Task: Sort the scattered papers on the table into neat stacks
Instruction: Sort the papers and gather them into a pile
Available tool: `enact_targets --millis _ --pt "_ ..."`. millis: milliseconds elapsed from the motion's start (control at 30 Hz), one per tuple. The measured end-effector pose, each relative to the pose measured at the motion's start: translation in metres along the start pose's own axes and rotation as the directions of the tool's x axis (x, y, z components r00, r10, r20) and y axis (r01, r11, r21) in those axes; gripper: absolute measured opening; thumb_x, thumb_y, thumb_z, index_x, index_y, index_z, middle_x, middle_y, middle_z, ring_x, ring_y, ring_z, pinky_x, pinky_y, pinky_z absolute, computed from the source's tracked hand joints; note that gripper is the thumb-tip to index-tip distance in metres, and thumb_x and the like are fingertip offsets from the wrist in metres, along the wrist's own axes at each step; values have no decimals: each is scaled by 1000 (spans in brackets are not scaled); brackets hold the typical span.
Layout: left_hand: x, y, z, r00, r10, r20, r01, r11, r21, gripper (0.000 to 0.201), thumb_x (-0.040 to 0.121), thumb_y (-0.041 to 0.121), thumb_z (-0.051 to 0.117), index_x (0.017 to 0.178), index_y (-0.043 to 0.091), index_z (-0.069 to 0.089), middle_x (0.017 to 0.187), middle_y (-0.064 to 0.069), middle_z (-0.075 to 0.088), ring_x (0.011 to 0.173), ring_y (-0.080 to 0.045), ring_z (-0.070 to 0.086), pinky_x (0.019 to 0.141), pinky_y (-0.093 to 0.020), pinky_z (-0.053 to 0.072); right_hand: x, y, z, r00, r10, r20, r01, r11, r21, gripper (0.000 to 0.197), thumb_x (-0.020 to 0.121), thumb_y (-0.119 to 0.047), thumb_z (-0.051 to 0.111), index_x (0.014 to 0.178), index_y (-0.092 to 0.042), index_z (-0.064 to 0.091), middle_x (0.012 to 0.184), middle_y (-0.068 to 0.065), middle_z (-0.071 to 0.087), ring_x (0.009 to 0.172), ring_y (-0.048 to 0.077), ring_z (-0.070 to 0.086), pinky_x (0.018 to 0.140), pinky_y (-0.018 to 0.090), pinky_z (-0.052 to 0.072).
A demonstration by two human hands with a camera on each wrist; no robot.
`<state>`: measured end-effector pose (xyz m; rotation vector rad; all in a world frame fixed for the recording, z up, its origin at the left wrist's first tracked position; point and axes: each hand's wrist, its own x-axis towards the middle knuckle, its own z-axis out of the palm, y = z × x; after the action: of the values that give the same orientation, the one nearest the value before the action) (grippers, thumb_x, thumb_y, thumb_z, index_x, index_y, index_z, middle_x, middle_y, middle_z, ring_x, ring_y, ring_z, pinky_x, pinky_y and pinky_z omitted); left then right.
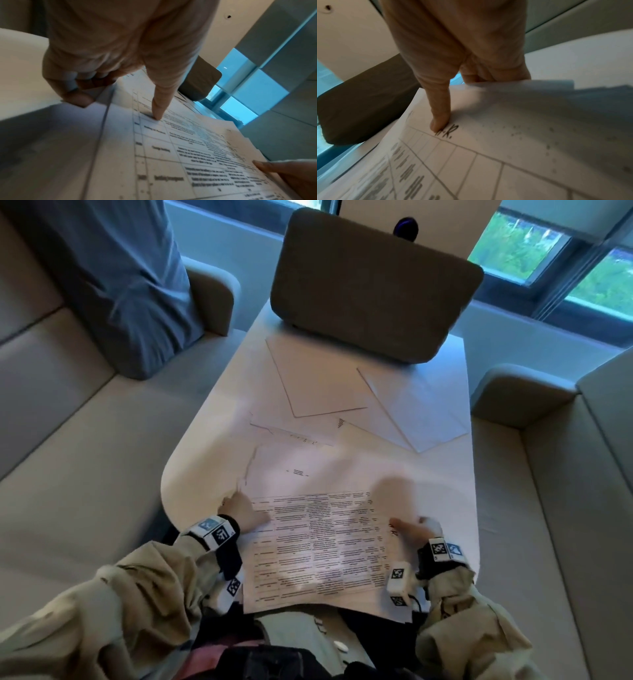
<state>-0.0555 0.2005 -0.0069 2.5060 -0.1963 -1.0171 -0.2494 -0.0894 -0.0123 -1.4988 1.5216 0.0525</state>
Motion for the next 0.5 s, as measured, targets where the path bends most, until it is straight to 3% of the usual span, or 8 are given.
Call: enact_targets --millis 67,167,233,267,333,367,433,500 --pt "1 16 9 998 51 29 -51 999 -4 51 73 34 70 112 6 54 101 -7 65 89 -23 62 75 -29 54 14 1 -18 1000 -5 -30 5 1000 7 49 65 -22 85 101 -2 58 89 17 68 80 35 68 76 52 57" --pt "4 37 21 995 90 52 -92 995 37 36 72 32 67 100 10 62 104 -7 65 95 -22 61 83 -30 54 33 0 -38 996 -30 -79 23 996 -90 56 65 -27 84 107 1 60 95 17 67 87 33 66 84 46 55" --pt "4 48 30 999 52 -10 -50 993 107 60 69 37 69 117 5 53 122 -12 52 117 -28 49 95 -36 47 38 -7 -45 990 -70 -124 32 959 -283 62 68 -33 82 113 2 58 109 20 64 98 33 61 87 39 52" --pt "3 54 34 997 39 -64 -29 989 144 80 68 39 70 132 5 38 135 -14 38 127 -30 38 101 -40 42 40 -12 -47 981 -107 -164 38 925 -379 68 68 -34 82 118 1 54 118 22 58 106 35 57 91 41 49" --pt "0 64 40 978 131 -163 -104 981 163 102 68 37 73 146 13 11 150 -12 12 138 -31 18 108 -45 31 38 -25 -46 946 -230 -227 96 871 -481 81 69 -31 82 132 -4 39 132 22 42 123 38 43 100 48 38" --pt "1 71 43 963 206 -173 -175 968 180 102 70 33 72 147 18 9 153 -10 5 140 -30 12 110 -45 28 42 -33 -45 922 -318 -223 169 846 -507 83 73 -30 79 138 -7 33 137 21 37 127 38 38 103 48 35" --pt "4 85 48 942 314 -116 -272 921 280 91 76 33 67 148 24 13 157 -5 -2 143 -26 4 112 -46 23 51 -46 -40 890 -447 -91 318 751 -579 75 81 -28 70 143 -10 32 141 16 40 128 33 41 105 42 36" --pt "5 96 53 942 334 -39 -288 862 418 81 82 42 62 148 25 19 158 -3 0 144 -25 5 113 -45 21 61 -56 -36 890 -444 103 396 640 -658 52 83 -28 63 132 -18 50 132 9 55 117 27 54 100 37 44"
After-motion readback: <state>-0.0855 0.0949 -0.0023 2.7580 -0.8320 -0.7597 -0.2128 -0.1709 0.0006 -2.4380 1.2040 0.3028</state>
